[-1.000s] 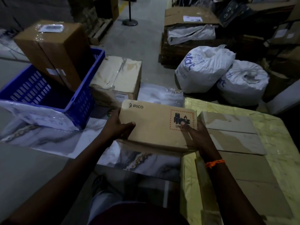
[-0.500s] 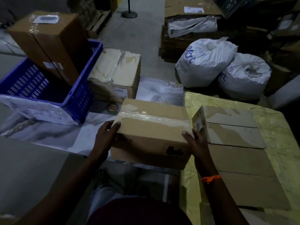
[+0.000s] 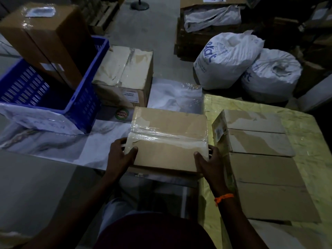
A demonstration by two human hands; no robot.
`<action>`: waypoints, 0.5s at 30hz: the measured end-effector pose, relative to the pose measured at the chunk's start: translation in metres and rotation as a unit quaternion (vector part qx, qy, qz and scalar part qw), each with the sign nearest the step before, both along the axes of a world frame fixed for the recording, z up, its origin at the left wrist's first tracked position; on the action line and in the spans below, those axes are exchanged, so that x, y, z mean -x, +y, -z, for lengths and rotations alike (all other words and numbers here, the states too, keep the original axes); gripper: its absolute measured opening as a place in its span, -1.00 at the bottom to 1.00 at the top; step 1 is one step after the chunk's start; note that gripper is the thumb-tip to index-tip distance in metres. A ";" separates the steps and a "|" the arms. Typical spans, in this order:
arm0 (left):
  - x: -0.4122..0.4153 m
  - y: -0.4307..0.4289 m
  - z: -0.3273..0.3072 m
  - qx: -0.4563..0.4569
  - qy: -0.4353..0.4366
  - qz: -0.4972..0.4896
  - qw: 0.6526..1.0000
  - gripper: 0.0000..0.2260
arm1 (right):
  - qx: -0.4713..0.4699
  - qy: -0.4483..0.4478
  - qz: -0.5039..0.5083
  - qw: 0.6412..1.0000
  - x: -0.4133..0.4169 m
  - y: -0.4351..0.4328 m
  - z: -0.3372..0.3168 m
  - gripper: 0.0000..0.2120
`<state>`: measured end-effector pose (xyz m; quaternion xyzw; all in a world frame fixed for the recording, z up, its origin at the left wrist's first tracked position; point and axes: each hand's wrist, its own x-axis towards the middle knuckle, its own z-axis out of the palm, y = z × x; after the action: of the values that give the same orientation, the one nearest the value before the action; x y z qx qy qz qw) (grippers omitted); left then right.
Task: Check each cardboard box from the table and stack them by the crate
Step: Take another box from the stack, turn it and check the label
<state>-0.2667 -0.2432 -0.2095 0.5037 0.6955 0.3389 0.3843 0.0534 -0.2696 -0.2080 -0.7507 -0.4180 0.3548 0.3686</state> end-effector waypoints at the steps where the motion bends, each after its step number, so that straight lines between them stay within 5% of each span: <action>1: -0.002 0.003 0.000 -0.046 0.024 0.021 0.998 -0.40 | -0.019 -0.061 -0.014 0.998 0.004 0.002 0.000 -0.32; 4: -0.015 0.023 0.002 -0.165 0.191 0.150 0.956 -0.34 | -0.077 -0.293 -0.097 0.948 0.025 0.021 -0.001 -0.27; 6: -0.029 0.038 0.002 -0.165 0.316 0.238 0.904 -0.40 | -0.055 -0.367 -0.167 0.913 0.042 0.039 0.000 -0.24; 9: -0.045 0.044 0.001 -0.108 0.385 0.268 0.876 -0.46 | -0.021 -0.412 -0.216 0.885 0.057 0.057 0.008 -0.27; 15: -0.042 0.047 0.003 -0.092 0.415 0.279 0.861 -0.47 | -0.023 -0.418 -0.219 0.882 0.056 0.059 0.015 -0.28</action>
<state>-0.2245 -0.1963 -0.2128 0.8041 0.5862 0.0397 0.0907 -0.0031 -0.2107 -0.2226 -0.7100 -0.6948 0.0703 0.0902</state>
